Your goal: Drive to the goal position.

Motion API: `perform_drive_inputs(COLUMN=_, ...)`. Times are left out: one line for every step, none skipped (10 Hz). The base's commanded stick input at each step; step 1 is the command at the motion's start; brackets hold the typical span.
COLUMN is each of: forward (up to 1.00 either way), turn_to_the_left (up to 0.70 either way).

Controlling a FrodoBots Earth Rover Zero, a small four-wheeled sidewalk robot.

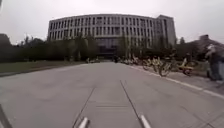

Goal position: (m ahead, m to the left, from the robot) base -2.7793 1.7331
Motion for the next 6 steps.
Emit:
perform_drive_inputs(forward=1.0, turn_to_the_left=0.02)
perform_drive_inputs(forward=1.0, turn_to_the_left=0.02)
perform_drive_inputs(forward=1.0, turn_to_the_left=0.02)
perform_drive_inputs(forward=1.0, turn_to_the_left=0.02)
perform_drive_inputs(forward=1.0, turn_to_the_left=0.02)
perform_drive_inputs(forward=1.0, turn_to_the_left=0.02)
